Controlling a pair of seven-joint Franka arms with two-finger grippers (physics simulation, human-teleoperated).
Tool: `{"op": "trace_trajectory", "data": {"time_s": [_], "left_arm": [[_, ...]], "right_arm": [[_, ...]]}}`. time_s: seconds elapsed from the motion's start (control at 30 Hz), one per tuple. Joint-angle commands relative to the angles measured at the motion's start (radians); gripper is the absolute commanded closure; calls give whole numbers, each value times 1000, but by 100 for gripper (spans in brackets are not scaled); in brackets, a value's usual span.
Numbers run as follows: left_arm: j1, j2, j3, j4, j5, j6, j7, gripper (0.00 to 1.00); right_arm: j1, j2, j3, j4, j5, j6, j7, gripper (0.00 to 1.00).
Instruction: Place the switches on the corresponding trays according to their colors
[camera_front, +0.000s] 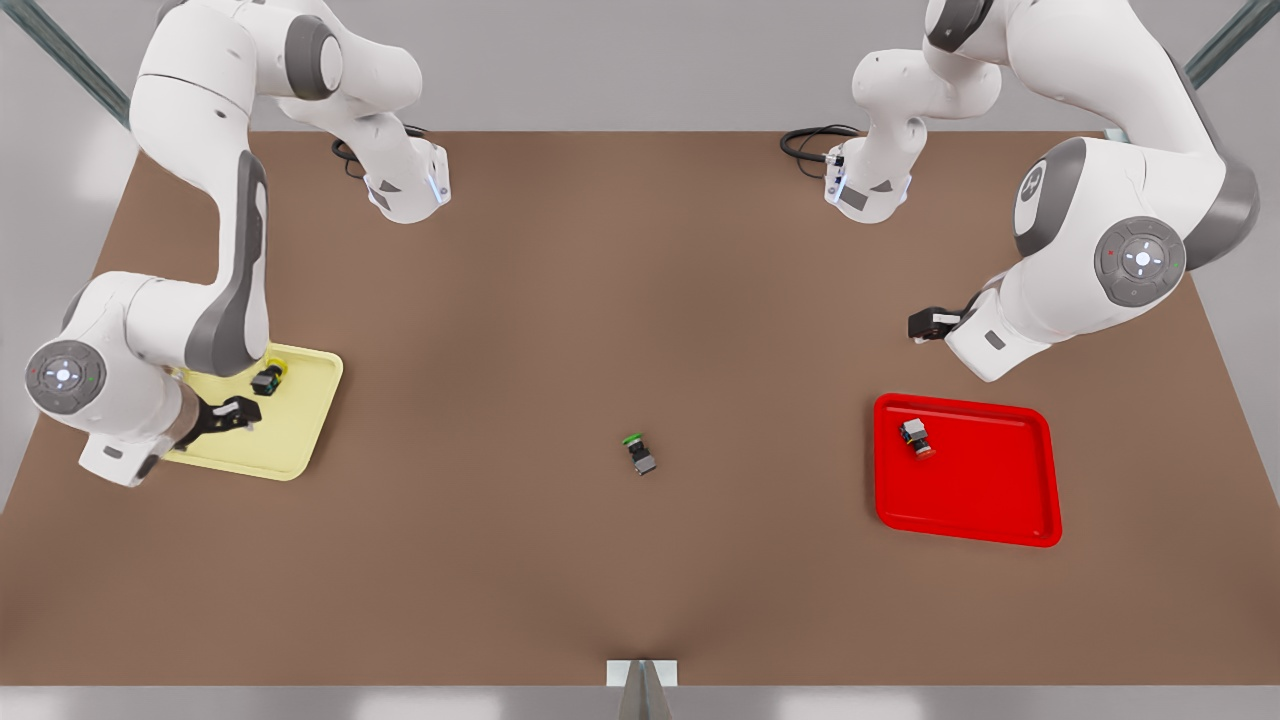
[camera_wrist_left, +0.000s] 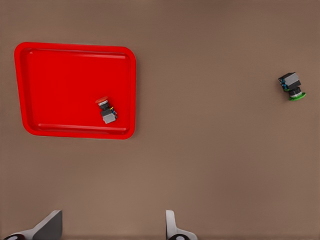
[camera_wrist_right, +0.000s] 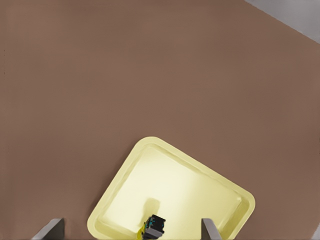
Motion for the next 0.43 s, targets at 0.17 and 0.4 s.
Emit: {"op": "trace_trajectory", "data": {"time_s": [0.17, 0.4], "left_arm": [[0, -1, 0, 2, 0, -2, -1, 0], [0, -1, -2, 0, 0, -2, -1, 0]], "right_arm": [[2, -168, 3, 112, 33, -350, 144, 0], [-8, -167, 5, 109, 33, -359, 215, 0]]}}
